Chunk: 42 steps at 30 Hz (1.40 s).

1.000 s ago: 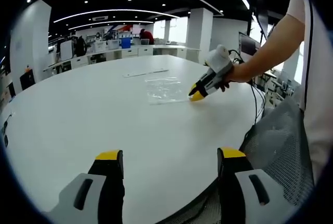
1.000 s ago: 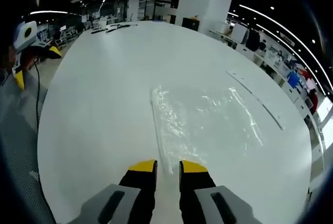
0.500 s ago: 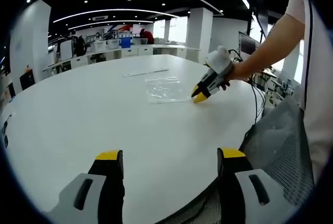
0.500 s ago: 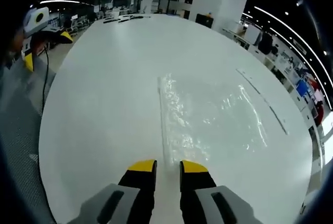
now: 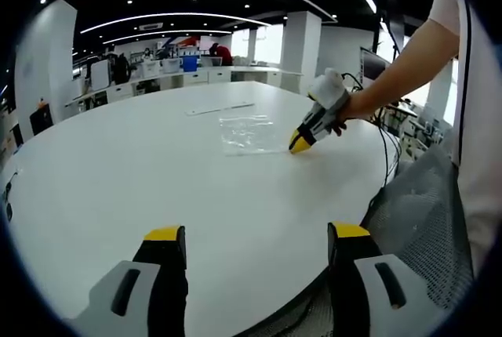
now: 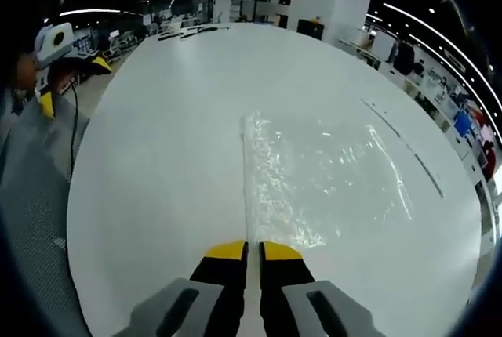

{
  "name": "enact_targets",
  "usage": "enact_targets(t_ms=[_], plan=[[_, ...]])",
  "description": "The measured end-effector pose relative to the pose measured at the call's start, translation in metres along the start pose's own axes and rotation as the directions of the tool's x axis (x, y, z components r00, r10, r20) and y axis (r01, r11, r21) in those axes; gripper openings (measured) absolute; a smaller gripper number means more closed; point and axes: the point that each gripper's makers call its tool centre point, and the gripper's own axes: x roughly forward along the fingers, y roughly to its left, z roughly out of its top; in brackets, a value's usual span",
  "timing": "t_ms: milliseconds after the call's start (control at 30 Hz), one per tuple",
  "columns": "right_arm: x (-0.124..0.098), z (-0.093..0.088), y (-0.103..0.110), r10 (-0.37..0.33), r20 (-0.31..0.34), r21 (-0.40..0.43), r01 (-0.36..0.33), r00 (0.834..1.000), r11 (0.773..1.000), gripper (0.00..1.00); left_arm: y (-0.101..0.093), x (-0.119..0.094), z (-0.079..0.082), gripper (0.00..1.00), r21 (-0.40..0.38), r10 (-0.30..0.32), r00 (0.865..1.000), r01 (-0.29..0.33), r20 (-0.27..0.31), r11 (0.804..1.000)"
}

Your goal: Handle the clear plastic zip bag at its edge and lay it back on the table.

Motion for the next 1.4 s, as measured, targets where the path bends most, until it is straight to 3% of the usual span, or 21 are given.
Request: enact_targets(t_ms=[100,333,500,600,867,1233,1400], plan=[[0.0,0.0,0.001,-0.004,-0.014,-0.011,0.004,1.0,1.0,0.01,-0.001,0.0,0.001,0.72,0.001,0.0,1.0,0.0,0.0,1.0],[-0.001,-0.002,-0.002,0.001,-0.053,0.088,0.003,0.999,0.996,0.0,0.0,-0.001,-0.001,0.72,0.003,0.0,1.0,0.0,0.0,1.0],[-0.002,0.0,0.001,0.012,-0.05,0.11,-0.006,0.999,0.994,0.0,-0.001,-0.001,0.001,0.72,0.003,0.0,1.0,0.0,-0.002,1.0],[-0.004,-0.001,0.002,0.011,-0.049,0.089,-0.006,0.999,0.996,0.0,-0.002,-0.001,0.001,0.72,0.004,-0.001,1.0,0.001,-0.003,1.0],[-0.014,0.011,0.021,0.083,0.001,0.099,-0.082,0.997,0.992,0.0,-0.004,-0.001,0.001,0.71,0.01,-0.007,1.0,0.007,-0.009,1.0],[-0.047,0.036,0.046,0.152,0.047,0.032,-0.153,0.987,0.988,0.0,-0.005,0.0,0.0,0.72,0.021,-0.018,1.0,0.018,-0.02,1.0],[-0.059,0.04,0.047,0.164,0.044,-0.013,-0.164,0.985,0.986,0.0,-0.005,0.0,-0.002,0.72,0.028,-0.024,0.999,0.025,-0.022,0.999]])
